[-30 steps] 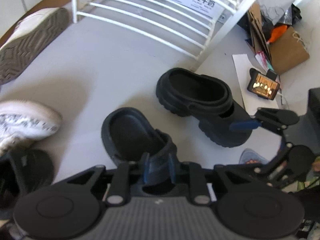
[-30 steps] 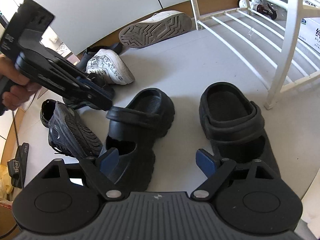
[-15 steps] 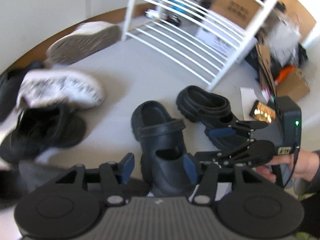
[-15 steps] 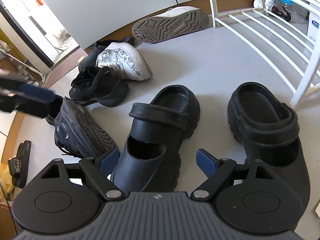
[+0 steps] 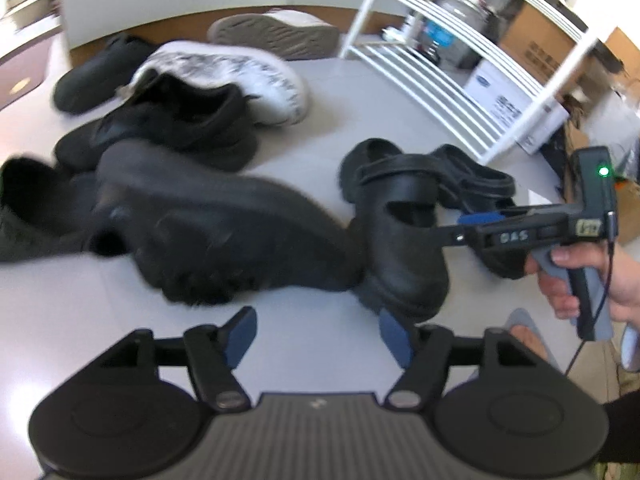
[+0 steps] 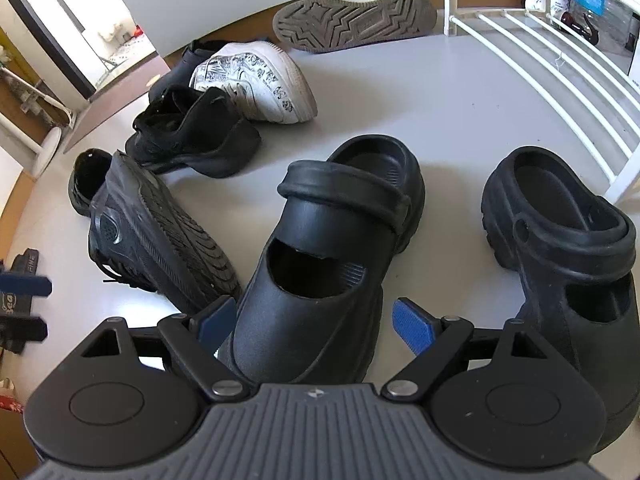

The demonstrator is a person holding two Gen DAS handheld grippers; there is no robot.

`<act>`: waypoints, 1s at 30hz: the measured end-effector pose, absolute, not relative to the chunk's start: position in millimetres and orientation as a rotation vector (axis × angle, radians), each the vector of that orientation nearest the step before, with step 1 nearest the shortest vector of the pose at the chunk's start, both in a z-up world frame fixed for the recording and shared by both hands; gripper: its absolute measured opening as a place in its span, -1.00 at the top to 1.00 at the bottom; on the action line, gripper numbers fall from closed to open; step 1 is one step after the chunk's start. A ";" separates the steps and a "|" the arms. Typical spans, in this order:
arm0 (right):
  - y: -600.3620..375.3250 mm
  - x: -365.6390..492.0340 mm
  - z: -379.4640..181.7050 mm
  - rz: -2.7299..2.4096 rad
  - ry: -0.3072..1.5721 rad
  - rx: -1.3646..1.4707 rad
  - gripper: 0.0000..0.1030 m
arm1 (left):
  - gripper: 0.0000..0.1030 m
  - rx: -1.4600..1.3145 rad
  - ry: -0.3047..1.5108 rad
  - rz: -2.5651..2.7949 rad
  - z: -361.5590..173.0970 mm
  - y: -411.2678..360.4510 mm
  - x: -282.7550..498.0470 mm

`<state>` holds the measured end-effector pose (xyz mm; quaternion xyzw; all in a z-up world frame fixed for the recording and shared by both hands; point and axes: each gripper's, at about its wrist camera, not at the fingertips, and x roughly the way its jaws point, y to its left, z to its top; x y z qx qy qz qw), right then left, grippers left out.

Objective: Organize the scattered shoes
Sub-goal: 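Push the clogs together with the right gripper to line up the pair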

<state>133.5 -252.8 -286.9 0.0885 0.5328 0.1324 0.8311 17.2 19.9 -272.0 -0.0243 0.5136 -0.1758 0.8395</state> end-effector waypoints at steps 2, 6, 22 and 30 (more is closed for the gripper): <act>-251.0 134.3 -289.1 0.270 1.136 0.187 -0.73 | -0.39 -0.085 1.084 -0.341 -278.6 26.7 12.1; -246.6 138.3 -293.5 0.257 1.141 0.197 -0.73 | -0.42 -0.159 1.097 -0.241 -279.9 43.3 2.8; -266.8 142.0 -313.1 0.298 1.185 0.223 -0.54 | -0.49 -0.221 1.125 -0.244 -284.1 54.7 -11.5; -257.7 142.9 -305.8 0.297 1.156 0.167 -0.77 | -0.49 -0.235 1.128 -0.241 -285.1 55.1 -8.9</act>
